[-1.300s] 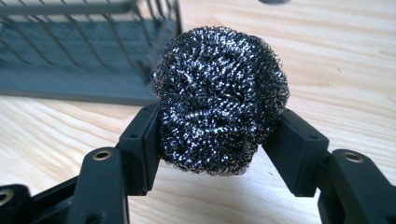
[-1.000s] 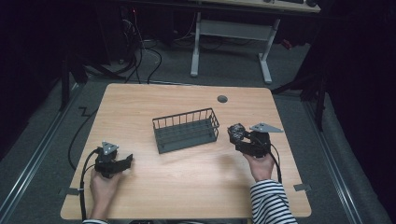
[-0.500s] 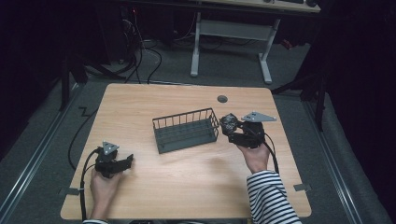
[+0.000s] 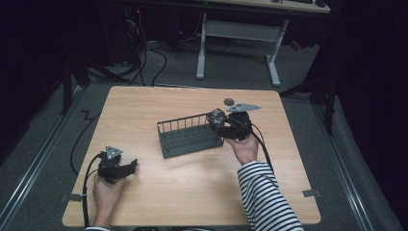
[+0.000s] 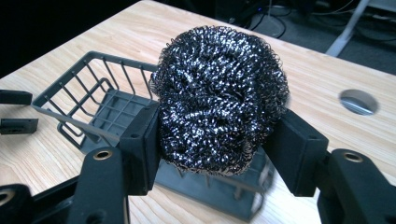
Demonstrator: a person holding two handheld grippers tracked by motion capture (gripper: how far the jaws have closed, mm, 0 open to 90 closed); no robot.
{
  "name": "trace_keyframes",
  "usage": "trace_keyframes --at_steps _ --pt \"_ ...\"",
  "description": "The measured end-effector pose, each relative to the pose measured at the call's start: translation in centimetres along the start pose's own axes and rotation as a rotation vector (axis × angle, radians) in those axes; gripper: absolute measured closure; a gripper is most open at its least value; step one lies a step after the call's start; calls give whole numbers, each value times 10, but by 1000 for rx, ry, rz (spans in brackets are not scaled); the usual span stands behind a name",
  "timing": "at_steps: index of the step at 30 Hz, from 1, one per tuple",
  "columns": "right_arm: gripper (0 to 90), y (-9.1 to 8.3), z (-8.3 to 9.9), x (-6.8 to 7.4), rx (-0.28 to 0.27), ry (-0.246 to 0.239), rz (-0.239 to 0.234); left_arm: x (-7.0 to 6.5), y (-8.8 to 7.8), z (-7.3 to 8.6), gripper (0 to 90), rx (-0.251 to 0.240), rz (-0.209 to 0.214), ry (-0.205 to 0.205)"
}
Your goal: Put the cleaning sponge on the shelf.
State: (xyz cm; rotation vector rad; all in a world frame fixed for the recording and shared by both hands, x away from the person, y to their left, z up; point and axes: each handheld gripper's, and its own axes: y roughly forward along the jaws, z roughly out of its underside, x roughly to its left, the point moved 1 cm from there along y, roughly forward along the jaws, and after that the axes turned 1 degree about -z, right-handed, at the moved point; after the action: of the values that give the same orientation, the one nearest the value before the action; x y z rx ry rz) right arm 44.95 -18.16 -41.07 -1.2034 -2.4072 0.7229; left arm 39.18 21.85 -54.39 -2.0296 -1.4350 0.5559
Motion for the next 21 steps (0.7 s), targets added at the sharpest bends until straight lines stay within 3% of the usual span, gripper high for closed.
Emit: trace_keyframes --at_steps 10,14,21 --pt "403 44 -8 7 123 -11 -10 1 0 0 276 -5 11 -11" --pt "400 55 -10 9 156 4 -11 1 0 0 277 -5 11 -11" --pt "394 70 -10 12 202 -14 -1 1 0 0 277 -4 10 -8"
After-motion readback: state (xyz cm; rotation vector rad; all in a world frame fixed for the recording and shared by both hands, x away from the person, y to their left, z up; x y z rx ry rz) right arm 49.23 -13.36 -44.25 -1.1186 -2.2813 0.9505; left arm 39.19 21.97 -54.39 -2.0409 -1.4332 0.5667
